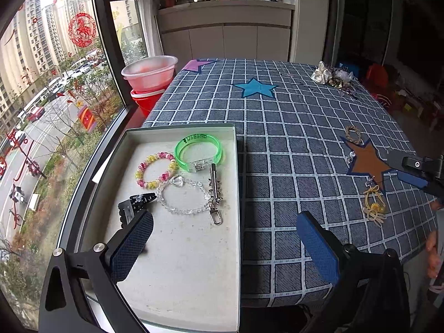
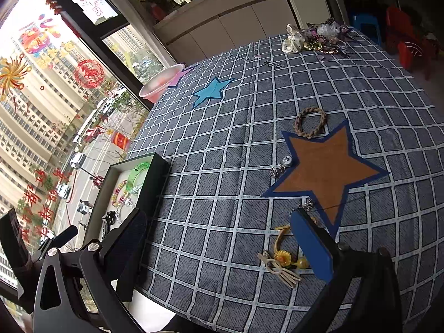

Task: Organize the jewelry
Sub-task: 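Move both open tools back over the jewelry beside the brown star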

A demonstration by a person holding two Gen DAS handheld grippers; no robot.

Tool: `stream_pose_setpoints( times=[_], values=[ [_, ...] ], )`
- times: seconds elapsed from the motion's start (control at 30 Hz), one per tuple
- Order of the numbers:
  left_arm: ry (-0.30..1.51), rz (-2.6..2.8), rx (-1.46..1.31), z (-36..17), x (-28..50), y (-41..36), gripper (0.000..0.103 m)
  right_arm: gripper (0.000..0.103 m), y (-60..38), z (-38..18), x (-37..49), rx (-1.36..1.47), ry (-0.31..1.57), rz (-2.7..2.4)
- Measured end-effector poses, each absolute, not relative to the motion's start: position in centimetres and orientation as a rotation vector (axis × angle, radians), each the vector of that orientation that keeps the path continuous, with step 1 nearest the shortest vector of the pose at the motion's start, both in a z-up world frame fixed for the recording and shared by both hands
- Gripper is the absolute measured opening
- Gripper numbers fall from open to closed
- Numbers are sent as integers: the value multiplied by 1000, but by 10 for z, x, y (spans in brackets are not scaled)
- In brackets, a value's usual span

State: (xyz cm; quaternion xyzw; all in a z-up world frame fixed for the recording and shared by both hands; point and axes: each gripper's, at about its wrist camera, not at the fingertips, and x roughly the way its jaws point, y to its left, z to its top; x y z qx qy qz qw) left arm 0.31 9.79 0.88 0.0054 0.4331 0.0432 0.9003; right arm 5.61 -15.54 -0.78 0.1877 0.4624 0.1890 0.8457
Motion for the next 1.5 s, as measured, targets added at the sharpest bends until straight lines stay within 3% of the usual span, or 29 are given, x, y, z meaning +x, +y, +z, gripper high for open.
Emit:
stream_pose_setpoints(
  times=[0.3, 0.8, 1.23, 1.4, 1.5],
  values=[
    [904, 60, 46, 10, 8, 73, 103, 103, -188, -8, 47, 431, 933, 350],
    [1013, -40, 28, -20, 54, 29, 103, 103, -236, -41, 32, 277, 1056, 161],
    [1043, -172, 180, -43, 113, -39, 103, 102, -216, -52, 29, 155, 1067, 171],
    [1046, -220, 206, -49, 133, -58, 103, 79, -210, -58, 37, 138, 1077, 175],
    [1060, -246, 223, -55, 144, -68, 99, 76, -205, -60, 37, 135, 1079, 204]
  ],
)
